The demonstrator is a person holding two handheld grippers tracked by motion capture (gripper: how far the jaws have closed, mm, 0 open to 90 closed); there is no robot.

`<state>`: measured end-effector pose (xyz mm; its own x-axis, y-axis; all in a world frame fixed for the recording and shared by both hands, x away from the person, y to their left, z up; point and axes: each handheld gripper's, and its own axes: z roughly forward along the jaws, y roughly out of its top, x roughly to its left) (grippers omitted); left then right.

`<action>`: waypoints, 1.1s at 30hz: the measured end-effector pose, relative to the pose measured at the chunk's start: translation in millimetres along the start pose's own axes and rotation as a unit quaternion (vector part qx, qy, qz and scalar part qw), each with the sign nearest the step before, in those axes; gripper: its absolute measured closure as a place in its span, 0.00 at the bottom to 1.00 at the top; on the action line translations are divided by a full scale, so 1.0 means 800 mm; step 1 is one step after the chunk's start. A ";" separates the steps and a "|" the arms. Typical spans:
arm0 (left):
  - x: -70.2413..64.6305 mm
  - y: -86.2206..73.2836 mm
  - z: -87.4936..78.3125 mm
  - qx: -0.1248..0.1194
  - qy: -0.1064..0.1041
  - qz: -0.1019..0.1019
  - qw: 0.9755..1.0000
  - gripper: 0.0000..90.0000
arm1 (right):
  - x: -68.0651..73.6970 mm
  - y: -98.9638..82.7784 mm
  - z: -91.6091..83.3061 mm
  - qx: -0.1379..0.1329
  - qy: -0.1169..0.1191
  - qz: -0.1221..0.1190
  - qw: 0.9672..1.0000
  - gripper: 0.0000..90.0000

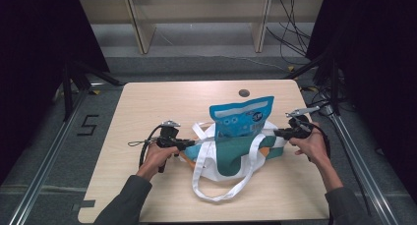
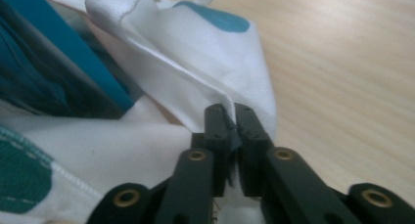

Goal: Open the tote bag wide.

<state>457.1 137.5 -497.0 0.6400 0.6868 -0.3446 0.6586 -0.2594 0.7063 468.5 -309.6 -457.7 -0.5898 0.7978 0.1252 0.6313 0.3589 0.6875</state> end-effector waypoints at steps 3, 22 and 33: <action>-0.009 0.008 -0.019 -0.013 0.009 0.007 1.000 0.74 | 0.003 0.007 -0.016 -0.024 -0.003 -0.016 1.000 0.86; -0.084 0.034 -0.080 -0.031 -0.078 0.049 0.995 0.44 | 0.096 0.038 -0.097 -0.050 0.121 -0.095 0.987 0.54; -0.090 0.034 -0.041 -0.002 -0.097 0.067 0.993 0.42 | 0.104 0.037 -0.063 0.019 0.127 -0.091 0.987 0.50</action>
<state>416.1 103.0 -432.4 0.7867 0.5024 -0.3589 0.5604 -0.3373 0.7564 412.8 -256.9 -390.8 -0.8001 0.5721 0.1804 0.5181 0.5073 0.6887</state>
